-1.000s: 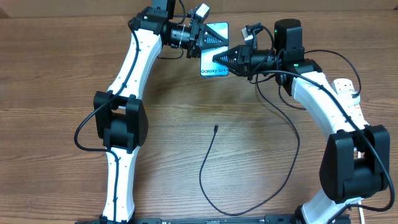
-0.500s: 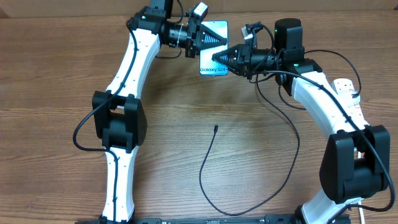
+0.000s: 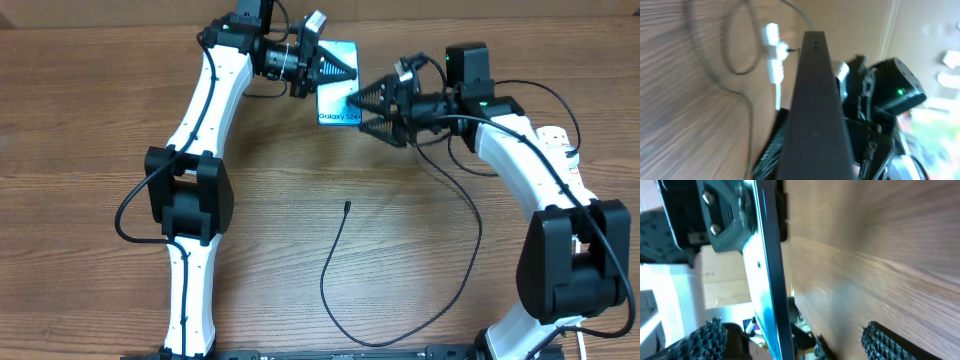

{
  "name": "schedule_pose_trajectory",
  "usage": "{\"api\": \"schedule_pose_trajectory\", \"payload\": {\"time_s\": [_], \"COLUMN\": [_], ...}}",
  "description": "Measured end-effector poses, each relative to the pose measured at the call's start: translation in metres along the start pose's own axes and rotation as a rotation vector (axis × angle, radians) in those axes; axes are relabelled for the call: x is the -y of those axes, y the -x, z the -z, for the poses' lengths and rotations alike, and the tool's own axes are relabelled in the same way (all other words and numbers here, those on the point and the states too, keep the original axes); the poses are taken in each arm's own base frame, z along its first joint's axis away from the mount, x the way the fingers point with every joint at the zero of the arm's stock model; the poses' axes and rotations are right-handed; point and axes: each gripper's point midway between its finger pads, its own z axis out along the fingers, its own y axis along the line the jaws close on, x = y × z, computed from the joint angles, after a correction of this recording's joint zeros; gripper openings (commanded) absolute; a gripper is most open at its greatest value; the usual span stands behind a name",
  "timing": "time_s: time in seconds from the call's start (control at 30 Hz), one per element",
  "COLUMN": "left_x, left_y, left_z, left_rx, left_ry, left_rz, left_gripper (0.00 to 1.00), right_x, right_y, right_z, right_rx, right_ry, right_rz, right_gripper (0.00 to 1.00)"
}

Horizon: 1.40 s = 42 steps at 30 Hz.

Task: Plug charger to phone and switch on socket
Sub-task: 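Move the right gripper down to the cable's USB-C plug and grasp it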

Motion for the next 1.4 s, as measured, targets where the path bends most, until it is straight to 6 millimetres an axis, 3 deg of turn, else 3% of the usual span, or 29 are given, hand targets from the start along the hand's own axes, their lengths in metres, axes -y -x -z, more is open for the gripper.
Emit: {"api": "schedule_pose_trajectory", "payload": {"time_s": [0.27, 0.37, 0.5, 0.57, 0.63, 0.8, 1.13, 1.4], "left_x": [-0.056, -0.073, -0.092, -0.097, -0.101, -0.106, -0.111, -0.112], "left_y": [-0.017, -0.021, -0.025, -0.028, -0.031, -0.035, -0.036, -0.036], "left_z": [0.009, 0.015, 0.024, 0.028, 0.03, 0.031, 0.035, 0.035], "left_rx": [0.01, 0.013, 0.018, 0.011, 0.003, -0.025, -0.037, -0.039], "left_ry": [0.299, 0.403, 0.521, 0.56, 0.584, 0.625, 0.663, 0.67], "left_rz": [0.108, 0.124, 0.135, 0.143, 0.137, 0.094, 0.054, 0.047], "left_gripper": [0.04, 0.04, 0.04, 0.04, 0.04, 0.04, 0.04, 0.04], "right_x": [0.075, 0.103, 0.125, 0.129, 0.133, 0.137, 0.132, 0.135], "right_y": [-0.043, -0.051, -0.053, -0.053, -0.052, -0.059, -0.084, -0.101], "right_z": [0.019, 0.033, 0.046, 0.05, 0.053, 0.056, 0.03, 0.01], "right_rx": [-0.064, -0.068, -0.063, -0.059, -0.057, -0.079, -0.148, -0.136], "right_ry": [-0.342, -0.514, -0.663, -0.697, -0.722, -0.76, -0.838, -1.007], "right_rz": [-0.121, -0.13, -0.107, -0.099, -0.09, -0.095, -0.09, -0.059], "right_gripper": [0.9, 1.0, 1.0, 0.98, 0.82, 0.58, 0.57, 0.57]}}
